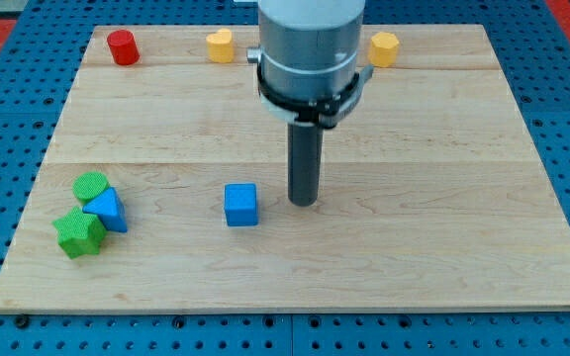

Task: Move the green star along with the green circle slightly up

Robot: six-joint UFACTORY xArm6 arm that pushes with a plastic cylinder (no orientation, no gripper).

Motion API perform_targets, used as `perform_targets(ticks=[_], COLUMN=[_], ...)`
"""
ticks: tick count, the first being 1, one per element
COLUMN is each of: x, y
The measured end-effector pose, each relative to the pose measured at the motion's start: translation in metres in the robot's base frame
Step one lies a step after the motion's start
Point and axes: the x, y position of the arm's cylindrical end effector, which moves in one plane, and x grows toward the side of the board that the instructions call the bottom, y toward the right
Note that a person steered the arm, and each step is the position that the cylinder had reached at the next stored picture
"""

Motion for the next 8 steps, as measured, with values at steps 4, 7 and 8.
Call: perform_targets(ticks=[4,7,8], x=[0.079,0.037,0.002], y=[-0.202,-0.264,-0.245])
